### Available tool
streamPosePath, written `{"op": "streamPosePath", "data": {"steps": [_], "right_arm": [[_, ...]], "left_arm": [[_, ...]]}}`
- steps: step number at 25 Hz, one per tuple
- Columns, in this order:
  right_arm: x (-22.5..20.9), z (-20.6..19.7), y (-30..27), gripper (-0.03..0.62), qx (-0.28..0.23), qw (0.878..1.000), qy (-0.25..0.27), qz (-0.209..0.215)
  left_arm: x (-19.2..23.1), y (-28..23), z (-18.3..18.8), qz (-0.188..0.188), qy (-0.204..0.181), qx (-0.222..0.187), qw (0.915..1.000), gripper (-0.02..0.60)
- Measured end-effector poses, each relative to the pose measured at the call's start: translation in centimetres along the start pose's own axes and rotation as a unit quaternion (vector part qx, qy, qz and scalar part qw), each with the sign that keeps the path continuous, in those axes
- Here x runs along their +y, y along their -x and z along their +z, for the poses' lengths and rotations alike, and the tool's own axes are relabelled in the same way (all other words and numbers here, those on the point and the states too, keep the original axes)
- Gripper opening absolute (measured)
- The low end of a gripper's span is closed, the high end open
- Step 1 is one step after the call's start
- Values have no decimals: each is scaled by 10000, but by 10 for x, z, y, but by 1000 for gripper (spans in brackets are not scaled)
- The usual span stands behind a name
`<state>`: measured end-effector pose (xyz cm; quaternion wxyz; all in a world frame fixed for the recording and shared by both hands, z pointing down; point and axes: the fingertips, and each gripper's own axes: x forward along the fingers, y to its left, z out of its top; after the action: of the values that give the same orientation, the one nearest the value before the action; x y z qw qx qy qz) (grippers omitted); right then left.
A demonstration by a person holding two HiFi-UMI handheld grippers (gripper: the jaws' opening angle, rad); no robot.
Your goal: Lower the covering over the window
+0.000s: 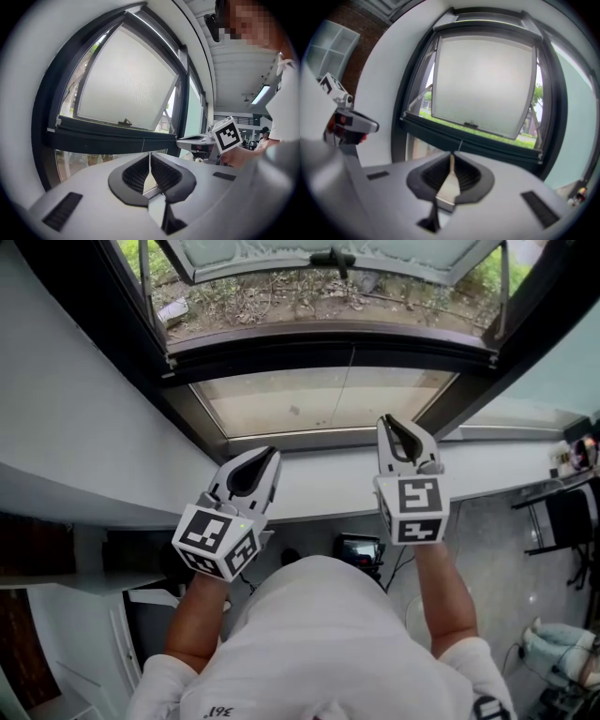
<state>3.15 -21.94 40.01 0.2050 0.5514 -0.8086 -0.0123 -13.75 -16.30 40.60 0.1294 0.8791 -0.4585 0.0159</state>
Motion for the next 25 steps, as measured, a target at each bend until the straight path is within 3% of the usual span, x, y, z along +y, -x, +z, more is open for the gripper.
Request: {"op": "streamPosePath", "data": {"steps": [11,25], "right_arm": [[18,-21,21,40,91,9998,-142,-50],[-12,-35,44,40,95,9994,-2,333]], "left_arm": [[-22,12,-30,-382,-43,304,9988,30],[-76,-1,-40,-246,228,385,9987,29]]}}
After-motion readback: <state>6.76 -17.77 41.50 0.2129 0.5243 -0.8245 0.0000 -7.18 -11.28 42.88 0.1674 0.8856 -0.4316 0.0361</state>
